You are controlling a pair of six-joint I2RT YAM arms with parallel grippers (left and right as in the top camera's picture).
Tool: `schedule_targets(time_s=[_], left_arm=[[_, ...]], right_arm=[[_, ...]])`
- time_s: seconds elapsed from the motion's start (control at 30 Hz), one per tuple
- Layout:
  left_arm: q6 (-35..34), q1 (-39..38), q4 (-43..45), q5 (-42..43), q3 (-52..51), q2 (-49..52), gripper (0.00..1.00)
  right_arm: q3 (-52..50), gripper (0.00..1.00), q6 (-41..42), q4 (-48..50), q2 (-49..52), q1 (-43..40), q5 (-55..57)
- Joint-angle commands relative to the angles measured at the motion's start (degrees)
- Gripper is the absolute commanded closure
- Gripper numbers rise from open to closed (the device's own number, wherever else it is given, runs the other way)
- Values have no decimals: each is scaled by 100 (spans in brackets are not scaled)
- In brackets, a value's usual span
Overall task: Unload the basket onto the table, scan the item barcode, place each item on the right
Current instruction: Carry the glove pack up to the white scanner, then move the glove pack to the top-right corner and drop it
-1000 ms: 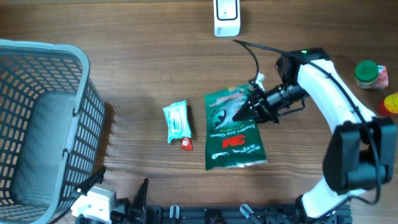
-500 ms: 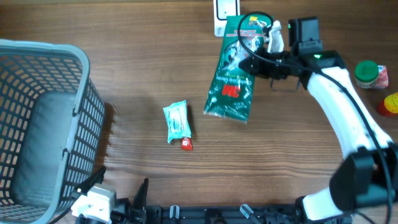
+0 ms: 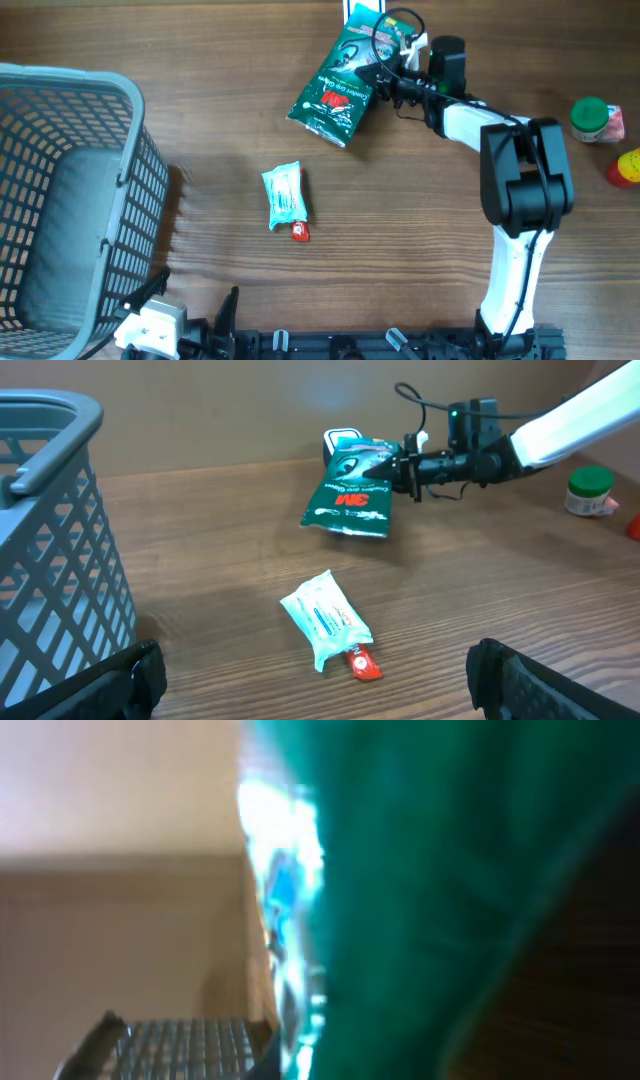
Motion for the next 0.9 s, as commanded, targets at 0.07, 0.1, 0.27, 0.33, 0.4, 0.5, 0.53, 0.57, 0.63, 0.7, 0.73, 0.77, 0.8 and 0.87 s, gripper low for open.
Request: schedule_targets(time_s=[0.07,0.1,0.27,0.33,0.4,0.5,0.53,0.57,0.63,0.7,0.73,0.77,0.8,0.87], left_arm=[[66,-24,11,90,-15,-42,0],[66,-24,11,90,-15,-44,0],[66,-24,11,90,-15,-44,0],[66,-24,11,90,-15,-44,0],[66,-24,11,90,-15,-42,0],[66,-24,11,87,-15,-42,0],[66,-24,11,90,-15,-44,0],[66,-24,11,90,-15,-42,0],[66,-24,11,90,-15,-42,0],[66,-24,11,90,-15,-42,0],[66,-24,11,90,-15,-42,0],[66,-24,11,90,-15,-42,0],[66,-24,11,90,-15,-42,0],[66,-24,11,90,-15,-44,0]], right_arm=[[153,95,461,33,35,-33,614],[153,95,466,35,35,-33,643],[155,95,461,144,35,-7,750],[170,95,323,155,35,52,789],[190,95,-7,140,15,70,791],[190,95,-337,-258,-304,-90,804],[190,95,-481,-507,-485,-181,820],[190,95,-629,-739,-673,-280,841],[190,95,-966,-1228,-1080,-503,1040],[190,95,-1263,-1902,-1606,-863,1650],[190,95,-1346,-2107,-1799,-1045,1917],[190,95,-1349,-2286,-1930,-1220,2232],[190,95,-1333,-2450,-2033,-1467,2743],[190,95,-1309,-2481,-2006,-1847,3600]])
